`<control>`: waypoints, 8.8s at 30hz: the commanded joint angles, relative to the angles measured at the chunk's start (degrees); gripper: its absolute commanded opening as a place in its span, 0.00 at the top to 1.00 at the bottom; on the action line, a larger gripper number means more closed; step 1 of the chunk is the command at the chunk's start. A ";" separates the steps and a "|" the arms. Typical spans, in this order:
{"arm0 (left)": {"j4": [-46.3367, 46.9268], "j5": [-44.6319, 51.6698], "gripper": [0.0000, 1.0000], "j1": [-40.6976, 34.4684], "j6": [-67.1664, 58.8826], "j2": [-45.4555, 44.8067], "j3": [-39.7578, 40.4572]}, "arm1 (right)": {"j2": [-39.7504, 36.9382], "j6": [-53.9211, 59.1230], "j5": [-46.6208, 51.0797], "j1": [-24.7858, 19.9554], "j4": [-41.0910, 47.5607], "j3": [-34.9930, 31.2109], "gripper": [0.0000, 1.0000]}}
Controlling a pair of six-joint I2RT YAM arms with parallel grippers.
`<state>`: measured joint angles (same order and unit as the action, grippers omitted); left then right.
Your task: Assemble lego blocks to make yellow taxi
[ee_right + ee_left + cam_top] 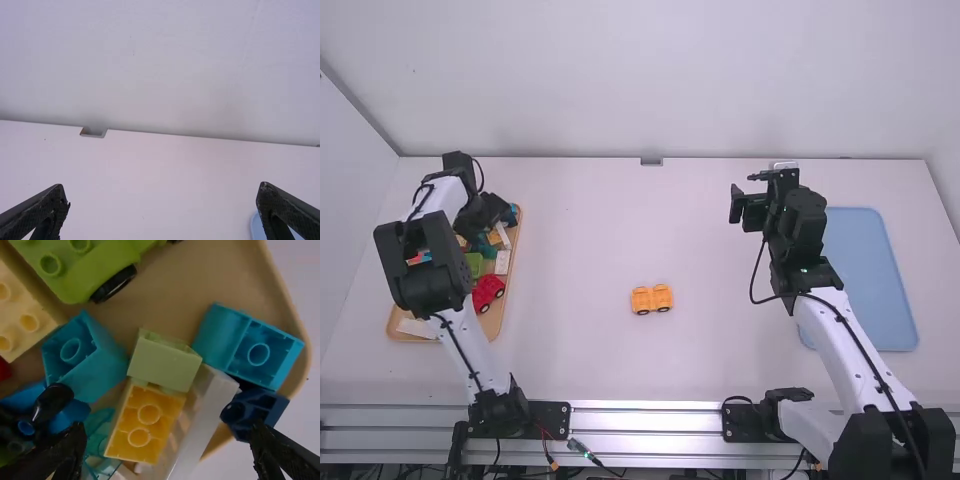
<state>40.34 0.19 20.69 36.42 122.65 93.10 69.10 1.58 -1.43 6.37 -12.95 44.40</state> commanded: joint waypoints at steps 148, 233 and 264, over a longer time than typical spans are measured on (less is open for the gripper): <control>-11.76 -4.09 0.61 -0.13 -25.55 -4.48 -13.03 | 0.35 -0.31 -0.26 0.09 -0.28 1.81 0.01; -62.01 60.50 0.98 -31.61 -39.26 -37.73 -48.39 | 36.20 -33.05 -79.43 4.90 -60.33 1.81 0.04; -66.53 70.93 0.98 -32.37 -46.14 -33.38 -48.39 | 36.17 -37.20 -82.55 9.49 -66.16 3.30 0.55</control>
<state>-26.20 70.26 -11.16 -9.28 89.03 45.30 104.90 -35.55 -82.56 15.53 -78.70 46.17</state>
